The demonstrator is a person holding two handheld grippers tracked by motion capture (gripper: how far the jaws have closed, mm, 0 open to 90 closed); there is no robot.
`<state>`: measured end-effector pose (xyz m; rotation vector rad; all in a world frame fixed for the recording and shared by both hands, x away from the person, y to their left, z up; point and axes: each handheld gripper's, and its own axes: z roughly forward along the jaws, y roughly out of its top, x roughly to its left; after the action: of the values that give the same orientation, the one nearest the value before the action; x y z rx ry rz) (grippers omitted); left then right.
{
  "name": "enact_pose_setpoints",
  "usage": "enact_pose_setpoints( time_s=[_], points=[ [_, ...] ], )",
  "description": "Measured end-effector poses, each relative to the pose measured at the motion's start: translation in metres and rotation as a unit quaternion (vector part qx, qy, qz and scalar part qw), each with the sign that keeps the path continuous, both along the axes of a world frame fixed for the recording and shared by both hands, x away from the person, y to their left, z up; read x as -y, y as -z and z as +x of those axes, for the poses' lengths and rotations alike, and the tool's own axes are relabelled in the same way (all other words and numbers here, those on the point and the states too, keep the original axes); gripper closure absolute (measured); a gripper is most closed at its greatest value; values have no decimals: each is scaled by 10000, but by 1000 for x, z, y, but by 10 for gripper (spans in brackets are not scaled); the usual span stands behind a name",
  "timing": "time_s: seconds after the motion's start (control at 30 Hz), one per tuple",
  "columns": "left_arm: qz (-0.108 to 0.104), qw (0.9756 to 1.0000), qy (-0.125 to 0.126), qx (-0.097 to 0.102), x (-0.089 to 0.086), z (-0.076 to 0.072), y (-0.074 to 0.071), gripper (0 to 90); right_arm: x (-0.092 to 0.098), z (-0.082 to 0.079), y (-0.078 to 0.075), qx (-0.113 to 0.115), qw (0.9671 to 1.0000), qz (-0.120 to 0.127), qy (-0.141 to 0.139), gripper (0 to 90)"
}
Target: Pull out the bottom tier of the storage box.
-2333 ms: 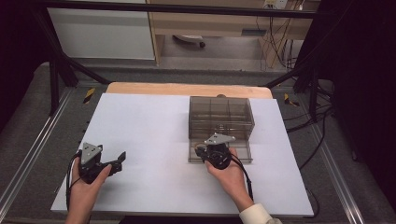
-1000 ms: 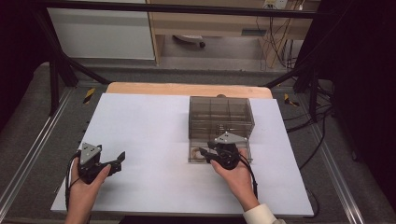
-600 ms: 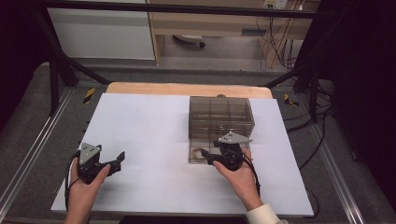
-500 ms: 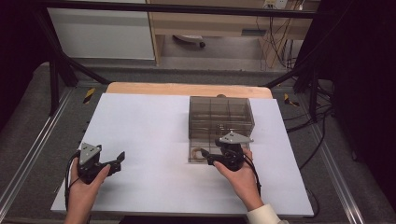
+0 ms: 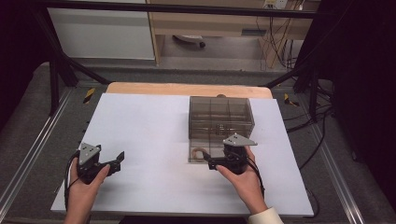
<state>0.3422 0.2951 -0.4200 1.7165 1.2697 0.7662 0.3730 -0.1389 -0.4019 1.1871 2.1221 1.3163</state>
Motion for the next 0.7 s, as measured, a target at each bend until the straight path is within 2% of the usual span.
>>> enact_pose_setpoints(
  time_s=[0.37, 0.57, 0.7],
  points=[
    [10, 10000, 0, 3, 0, 0, 0, 82, 5, -7, 1, -22, 10000, -11, 26, 46],
    [14, 10000, -3, 8, 0, -1, 0, 82, 7, -12, 3, -172, 9998, -41, 13, 38],
    [6, 10000, 7, -3, 0, 0, 0, 82, 7, -18, 4, -249, 9996, -73, -51, 66]
  ],
)
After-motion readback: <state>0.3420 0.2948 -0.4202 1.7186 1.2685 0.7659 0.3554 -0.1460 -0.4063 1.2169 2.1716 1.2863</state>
